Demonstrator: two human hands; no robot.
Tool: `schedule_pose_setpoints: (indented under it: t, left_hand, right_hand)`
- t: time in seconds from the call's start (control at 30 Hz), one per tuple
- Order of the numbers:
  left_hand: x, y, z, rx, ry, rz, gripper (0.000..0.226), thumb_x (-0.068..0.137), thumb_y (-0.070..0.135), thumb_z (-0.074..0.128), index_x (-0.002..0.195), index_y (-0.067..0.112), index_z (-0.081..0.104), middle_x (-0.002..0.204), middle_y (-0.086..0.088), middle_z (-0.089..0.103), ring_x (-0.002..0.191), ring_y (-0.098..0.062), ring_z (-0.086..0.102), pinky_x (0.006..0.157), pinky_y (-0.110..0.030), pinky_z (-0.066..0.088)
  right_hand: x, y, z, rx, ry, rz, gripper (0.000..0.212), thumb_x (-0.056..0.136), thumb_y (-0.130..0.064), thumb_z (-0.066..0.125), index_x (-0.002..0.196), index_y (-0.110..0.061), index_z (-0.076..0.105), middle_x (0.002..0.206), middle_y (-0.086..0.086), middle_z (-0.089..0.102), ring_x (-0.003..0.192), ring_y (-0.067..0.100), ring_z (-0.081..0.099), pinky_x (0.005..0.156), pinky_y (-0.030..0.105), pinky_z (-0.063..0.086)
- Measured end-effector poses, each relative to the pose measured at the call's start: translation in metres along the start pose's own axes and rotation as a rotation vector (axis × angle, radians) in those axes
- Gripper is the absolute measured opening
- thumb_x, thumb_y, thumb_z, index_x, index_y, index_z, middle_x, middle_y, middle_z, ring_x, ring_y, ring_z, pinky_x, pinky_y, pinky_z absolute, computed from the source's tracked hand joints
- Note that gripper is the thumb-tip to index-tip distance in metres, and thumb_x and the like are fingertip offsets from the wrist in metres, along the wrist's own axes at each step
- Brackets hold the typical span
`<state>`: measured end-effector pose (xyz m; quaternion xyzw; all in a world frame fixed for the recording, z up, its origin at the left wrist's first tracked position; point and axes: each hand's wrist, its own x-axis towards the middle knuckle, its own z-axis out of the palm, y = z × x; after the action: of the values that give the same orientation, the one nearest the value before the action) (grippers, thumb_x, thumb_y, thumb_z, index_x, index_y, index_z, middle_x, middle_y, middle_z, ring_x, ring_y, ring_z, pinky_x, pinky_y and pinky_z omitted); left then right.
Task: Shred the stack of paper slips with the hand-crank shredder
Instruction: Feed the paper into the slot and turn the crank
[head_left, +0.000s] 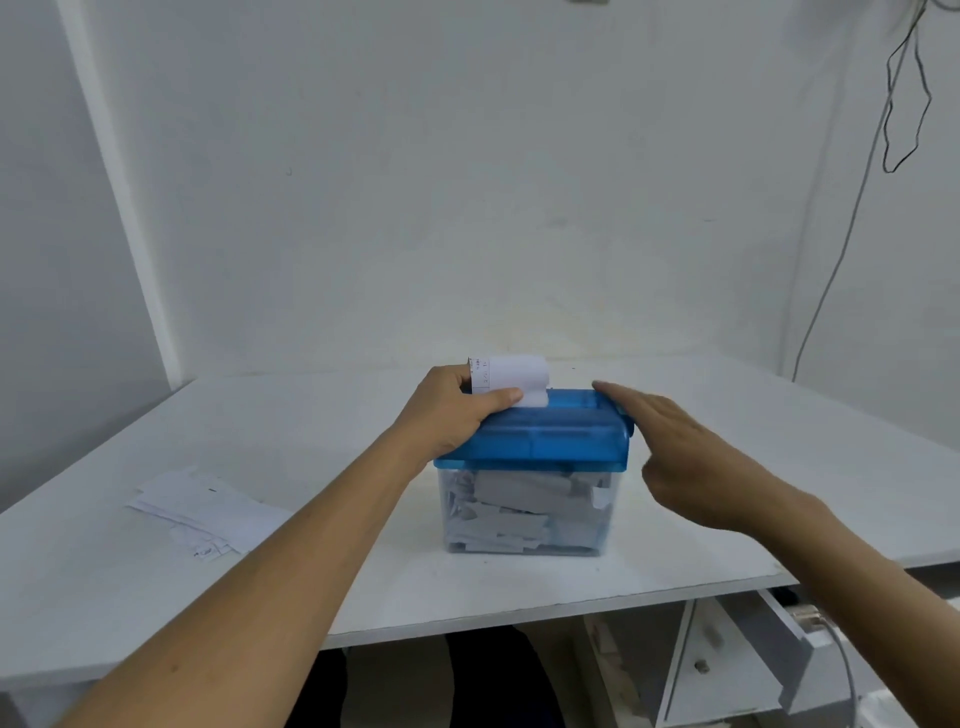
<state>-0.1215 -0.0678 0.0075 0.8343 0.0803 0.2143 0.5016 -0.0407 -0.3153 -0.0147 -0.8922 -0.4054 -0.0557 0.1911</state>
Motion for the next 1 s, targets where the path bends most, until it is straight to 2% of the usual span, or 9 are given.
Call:
schedule_pose_setpoints:
  t: [0.13, 0.3, 0.37, 0.43, 0.5, 0.6, 0.7, 0.83, 1.0]
  left_hand:
    - [-0.001, 0.0, 0.0, 0.011, 0.009, 0.009, 0.044, 0.091, 0.031, 0.074, 0.131, 0.017, 0.064, 0.116, 0.005, 0.065, 0.094, -0.008, 0.06, 0.071, -0.01, 0.047]
    - [-0.003, 0.001, 0.002, 0.013, 0.014, 0.003, 0.04, 0.091, 0.03, 0.073, 0.128, 0.017, 0.066, 0.119, 0.003, 0.067, 0.1, -0.013, 0.062, 0.075, -0.013, 0.049]
    - [-0.003, 0.0, 0.002, 0.014, 0.023, -0.008, 0.036, 0.09, 0.03, 0.074, 0.124, 0.018, 0.069, 0.117, 0.003, 0.069, 0.096, -0.01, 0.063, 0.074, -0.015, 0.05]
    - [-0.003, -0.001, 0.004, 0.025, 0.033, -0.013, 0.038, 0.088, 0.033, 0.076, 0.122, 0.018, 0.07, 0.117, 0.002, 0.07, 0.096, -0.01, 0.064, 0.074, -0.017, 0.051]
    - [-0.004, -0.003, 0.005, 0.045, 0.042, -0.002, 0.049, 0.077, 0.05, 0.081, 0.118, 0.024, 0.071, 0.112, 0.006, 0.072, 0.098, -0.012, 0.065, 0.078, -0.022, 0.054]
    - [-0.007, -0.003, 0.002, 0.189, 0.001, 0.017, 0.088, 0.037, 0.087, 0.077, 0.108, 0.035, 0.07, 0.102, 0.017, 0.071, 0.098, -0.011, 0.066, 0.089, -0.034, 0.055]
    - [-0.006, -0.001, -0.001, 0.236, -0.059, 0.016, 0.097, 0.029, 0.09, 0.075, 0.109, 0.037, 0.069, 0.102, 0.019, 0.07, 0.097, -0.008, 0.065, 0.09, -0.035, 0.056]
    - [-0.007, 0.008, -0.002, 0.244, -0.117, -0.007, 0.086, 0.04, 0.076, 0.08, 0.112, 0.033, 0.067, 0.103, 0.017, 0.069, 0.095, -0.006, 0.064, 0.084, -0.028, 0.055]
    - [-0.007, 0.011, -0.004, 0.251, -0.144, -0.014, 0.064, 0.049, 0.071, 0.081, 0.098, 0.033, 0.067, 0.097, 0.015, 0.069, 0.09, -0.007, 0.064, 0.079, -0.027, 0.056]
  right_hand:
    - [0.015, 0.017, 0.017, -0.132, 0.063, -0.004, 0.091, 0.094, -0.017, 0.064, 0.159, -0.03, 0.003, 0.166, -0.01, 0.01, 0.154, 0.012, 0.002, 0.126, 0.038, 0.015]
    - [0.025, 0.02, 0.038, -0.036, 0.12, 0.0, 0.065, 0.089, -0.021, 0.069, 0.144, -0.025, 0.035, 0.138, -0.01, 0.038, 0.123, 0.011, 0.037, 0.112, 0.032, 0.039]
    - [0.022, 0.017, 0.049, -0.011, 0.078, -0.006, 0.051, 0.09, -0.021, 0.067, 0.134, -0.026, 0.043, 0.128, -0.011, 0.046, 0.111, 0.009, 0.047, 0.101, 0.033, 0.05]
    - [0.014, 0.016, 0.06, 0.063, 0.07, 0.023, 0.041, 0.092, -0.02, 0.066, 0.127, -0.024, 0.047, 0.116, -0.014, 0.056, 0.098, 0.007, 0.056, 0.087, 0.026, 0.055]
    - [0.007, 0.012, 0.062, 0.047, 0.092, 0.068, 0.028, 0.095, -0.021, 0.063, 0.119, -0.022, 0.05, 0.097, -0.02, 0.055, 0.081, 0.005, 0.057, 0.071, 0.016, 0.05]
    - [0.001, 0.004, 0.057, 0.001, 0.064, 0.179, 0.011, 0.095, -0.024, 0.063, 0.095, -0.021, 0.053, 0.08, -0.014, 0.057, 0.069, 0.011, 0.058, 0.059, 0.014, 0.044]
    - [-0.003, -0.002, 0.044, 0.022, -0.059, 0.254, 0.022, 0.09, -0.021, 0.066, 0.076, -0.017, 0.049, 0.068, -0.002, 0.053, 0.058, 0.011, 0.05, 0.054, 0.019, 0.042]
    - [-0.01, -0.024, -0.011, 0.052, -0.334, 0.264, 0.024, 0.088, -0.02, 0.07, 0.077, -0.009, 0.052, 0.063, 0.0, 0.047, 0.047, 0.008, 0.043, 0.048, 0.018, 0.043]
    - [0.002, -0.039, -0.059, 0.06, -0.448, 0.338, 0.041, 0.091, -0.036, 0.069, 0.064, -0.008, 0.054, 0.046, -0.002, 0.05, 0.04, 0.01, 0.046, 0.055, 0.027, 0.054]
